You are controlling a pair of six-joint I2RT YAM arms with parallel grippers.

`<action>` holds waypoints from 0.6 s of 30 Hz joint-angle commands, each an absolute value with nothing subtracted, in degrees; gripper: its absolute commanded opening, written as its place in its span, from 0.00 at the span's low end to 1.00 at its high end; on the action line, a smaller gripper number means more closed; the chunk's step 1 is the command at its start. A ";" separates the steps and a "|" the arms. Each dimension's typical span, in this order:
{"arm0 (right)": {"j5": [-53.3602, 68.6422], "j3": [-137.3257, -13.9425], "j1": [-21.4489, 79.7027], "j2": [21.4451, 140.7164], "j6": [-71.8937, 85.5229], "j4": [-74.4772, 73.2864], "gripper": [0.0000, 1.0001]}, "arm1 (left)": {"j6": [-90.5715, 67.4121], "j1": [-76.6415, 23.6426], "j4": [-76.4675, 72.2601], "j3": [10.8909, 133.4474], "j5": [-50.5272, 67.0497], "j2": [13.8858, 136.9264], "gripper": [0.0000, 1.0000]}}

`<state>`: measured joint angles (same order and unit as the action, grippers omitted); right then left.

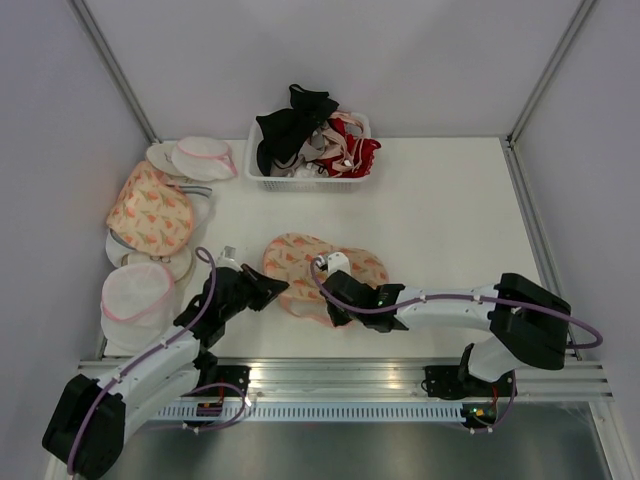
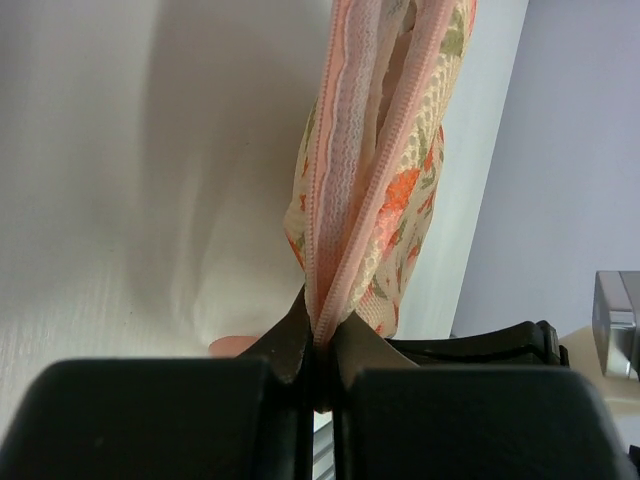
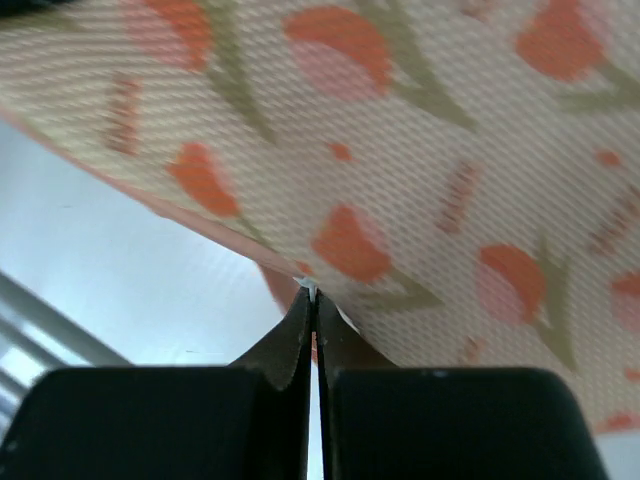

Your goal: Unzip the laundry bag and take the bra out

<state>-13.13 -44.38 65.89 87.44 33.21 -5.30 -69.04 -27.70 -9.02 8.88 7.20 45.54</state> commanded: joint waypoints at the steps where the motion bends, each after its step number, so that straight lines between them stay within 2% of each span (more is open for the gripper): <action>1: -25.46 -42.72 65.66 83.50 37.25 -19.41 0.01 | -64.95 -26.98 -10.81 12.48 4.40 46.58 0.02; 6: -31.81 -41.22 62.59 80.34 41.22 -28.11 0.00 | -61.53 -25.06 -10.46 14.85 5.71 49.47 0.02; 12: -33.92 -39.64 58.80 78.48 40.61 -28.92 0.00 | -57.75 -21.80 -16.59 17.49 10.00 55.97 0.02; 18: -30.77 -39.64 58.71 79.37 37.54 -24.98 0.00 | -53.53 -21.45 -28.18 27.93 22.19 77.14 0.02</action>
<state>-30.09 -40.14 58.87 79.61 39.33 -24.88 -58.94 -21.91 -16.19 21.08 13.39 69.23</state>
